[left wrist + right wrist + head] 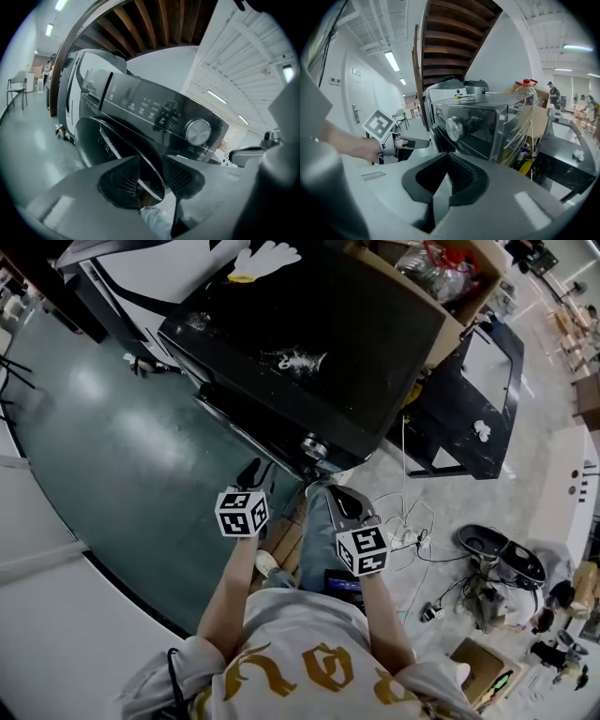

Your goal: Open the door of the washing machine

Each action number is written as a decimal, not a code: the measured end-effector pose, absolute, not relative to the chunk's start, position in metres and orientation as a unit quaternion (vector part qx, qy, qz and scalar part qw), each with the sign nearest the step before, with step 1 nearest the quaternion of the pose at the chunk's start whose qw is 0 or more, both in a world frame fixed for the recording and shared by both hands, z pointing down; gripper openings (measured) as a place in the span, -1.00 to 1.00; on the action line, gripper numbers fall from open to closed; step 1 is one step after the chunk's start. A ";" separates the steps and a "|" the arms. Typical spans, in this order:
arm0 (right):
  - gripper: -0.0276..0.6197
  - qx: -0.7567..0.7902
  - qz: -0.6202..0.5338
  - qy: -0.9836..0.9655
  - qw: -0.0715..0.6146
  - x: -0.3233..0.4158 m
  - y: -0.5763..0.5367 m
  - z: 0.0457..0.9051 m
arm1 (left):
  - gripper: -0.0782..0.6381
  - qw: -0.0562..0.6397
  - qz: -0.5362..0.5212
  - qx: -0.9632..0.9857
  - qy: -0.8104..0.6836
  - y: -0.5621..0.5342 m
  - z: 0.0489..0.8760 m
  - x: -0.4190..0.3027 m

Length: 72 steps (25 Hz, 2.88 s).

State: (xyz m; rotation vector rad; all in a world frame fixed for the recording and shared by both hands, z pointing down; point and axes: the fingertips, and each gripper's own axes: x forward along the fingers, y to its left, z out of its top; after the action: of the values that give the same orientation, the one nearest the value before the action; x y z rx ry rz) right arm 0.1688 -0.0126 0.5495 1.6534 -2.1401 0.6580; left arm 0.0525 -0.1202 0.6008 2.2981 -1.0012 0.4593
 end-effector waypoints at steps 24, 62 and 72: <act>-0.87 0.560 0.284 -0.747 0.219 0.182 -0.016 0.600 | 0.01 0.318 0.205 0.797 -0.471 -0.165 0.664 0.077; -0.87 0.539 0.247 -0.774 0.223 0.148 -0.007 0.578 | -0.17 0.349 0.203 0.788 -0.464 -0.124 0.668 0.022; -0.87 0.531 0.233 -0.785 0.219 0.131 -0.003 0.570 | -0.26 0.350 0.207 0.782 -0.473 -0.109 0.668 -0.004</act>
State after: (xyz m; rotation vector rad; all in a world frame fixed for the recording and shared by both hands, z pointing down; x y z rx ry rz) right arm 0.1307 -0.0032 0.5697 1.4699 -2.1716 0.6449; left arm -0.0043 -0.1093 0.6682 2.0243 -1.2250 0.5368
